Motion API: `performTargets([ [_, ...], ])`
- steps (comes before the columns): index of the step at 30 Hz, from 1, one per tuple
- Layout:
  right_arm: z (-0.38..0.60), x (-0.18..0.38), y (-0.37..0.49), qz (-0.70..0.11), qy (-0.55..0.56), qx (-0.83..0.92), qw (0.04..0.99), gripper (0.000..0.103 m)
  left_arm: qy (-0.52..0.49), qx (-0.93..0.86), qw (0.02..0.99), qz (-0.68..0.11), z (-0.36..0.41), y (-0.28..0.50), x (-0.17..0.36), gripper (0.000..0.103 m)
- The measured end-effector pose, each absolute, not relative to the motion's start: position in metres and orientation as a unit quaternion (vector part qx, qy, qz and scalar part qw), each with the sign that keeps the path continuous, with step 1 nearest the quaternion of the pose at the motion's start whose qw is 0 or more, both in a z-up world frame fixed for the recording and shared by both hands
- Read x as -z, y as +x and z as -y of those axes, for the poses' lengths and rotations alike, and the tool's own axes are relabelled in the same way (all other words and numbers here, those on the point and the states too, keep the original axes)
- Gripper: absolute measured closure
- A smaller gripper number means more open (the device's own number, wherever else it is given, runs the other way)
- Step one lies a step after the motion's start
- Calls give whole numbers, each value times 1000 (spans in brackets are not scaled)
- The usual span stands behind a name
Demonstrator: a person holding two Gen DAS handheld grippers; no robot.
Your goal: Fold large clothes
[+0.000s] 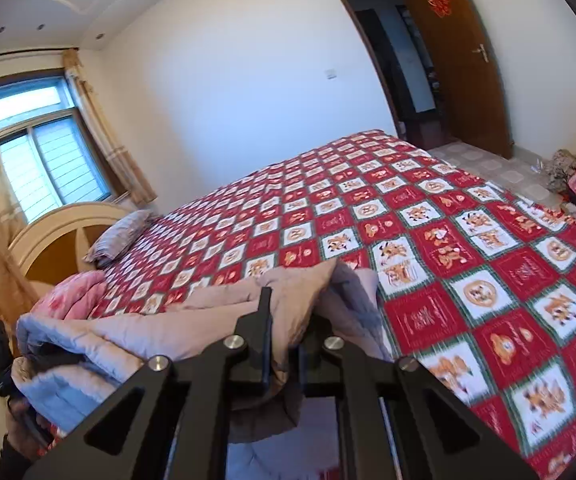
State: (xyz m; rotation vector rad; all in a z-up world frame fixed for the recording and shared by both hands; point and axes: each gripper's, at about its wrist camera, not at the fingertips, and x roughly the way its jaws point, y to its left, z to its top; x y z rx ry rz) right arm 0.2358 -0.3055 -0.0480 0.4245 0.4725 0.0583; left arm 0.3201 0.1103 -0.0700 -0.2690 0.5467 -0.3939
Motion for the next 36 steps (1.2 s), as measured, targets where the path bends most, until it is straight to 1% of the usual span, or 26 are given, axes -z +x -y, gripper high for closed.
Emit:
performTargets([
  [4, 314, 53, 263, -239, 214, -13, 947, 92, -156, 187, 928, -281, -114, 345, 73, 80],
  [8, 319, 54, 292, -249, 204, -2, 947, 92, -150, 182, 927, -292, -108, 374, 72, 76],
  [10, 317, 55, 311, -254, 199, 7, 947, 92, -141, 181, 925, -302, -103, 394, 75, 70],
  [11, 317, 56, 322, -257, 195, 13, 947, 92, -140, 180, 924, -308, -101, 403, 78, 68],
  [13, 318, 64, 342, -263, 193, 24, 945, 92, -138, 174, 921, -321, -99, 422, 89, 61],
  [16, 318, 83, 375, -277, 187, 42, 942, 92, -116, 146, 920, -346, -89, 450, 114, 55],
  [18, 313, 96, 395, -286, 175, 55, 941, 91, -97, 130, 919, -360, -80, 464, 132, 54],
  [20, 307, 115, 419, -302, 160, 65, 938, 90, -120, 123, 910, -376, -81, 482, 150, 51],
  [21, 306, 122, 427, -308, 156, 68, 936, 90, -144, 123, 905, -381, -86, 488, 153, 48],
  [22, 306, 132, 437, -320, 155, 70, 932, 89, -183, 125, 900, -376, -95, 493, 154, 43],
  [23, 307, 139, 444, -327, 158, 72, 929, 87, -217, 130, 895, -367, -102, 496, 152, 38],
  [24, 311, 145, 450, -333, 164, 76, 925, 85, -236, 138, 892, -359, -105, 498, 148, 24],
  [25, 314, 150, 455, -337, 173, 77, 922, 84, -237, 140, 894, -353, -105, 500, 144, 18],
  [26, 316, 152, 460, -340, 176, 75, 921, 83, -225, 137, 899, -349, -101, 502, 138, 10],
  [28, 316, 151, 467, -340, 173, 74, 921, 80, -199, 130, 910, -339, -91, 503, 128, 7],
  [30, 318, 148, 471, -335, 178, 68, 923, 69, -183, 125, 917, -331, -83, 501, 123, 2],
  [31, 319, 146, 474, -333, 188, 61, 922, 66, -178, 117, 919, -333, -81, 502, 124, 1],
  [32, 321, 145, 475, -332, 197, 56, 921, 59, -171, 107, 921, -333, -79, 500, 124, 1],
  [33, 322, 145, 477, -334, 209, 49, 918, 56, -172, 103, 923, -328, -79, 497, 124, 1],
  [34, 324, 146, 478, -338, 216, 43, 915, 54, -185, 105, 923, -322, -83, 495, 124, 1],
  [36, 324, 146, 478, -336, 224, 31, 914, 50, -234, 124, 910, -319, -95, 493, 125, 1],
])
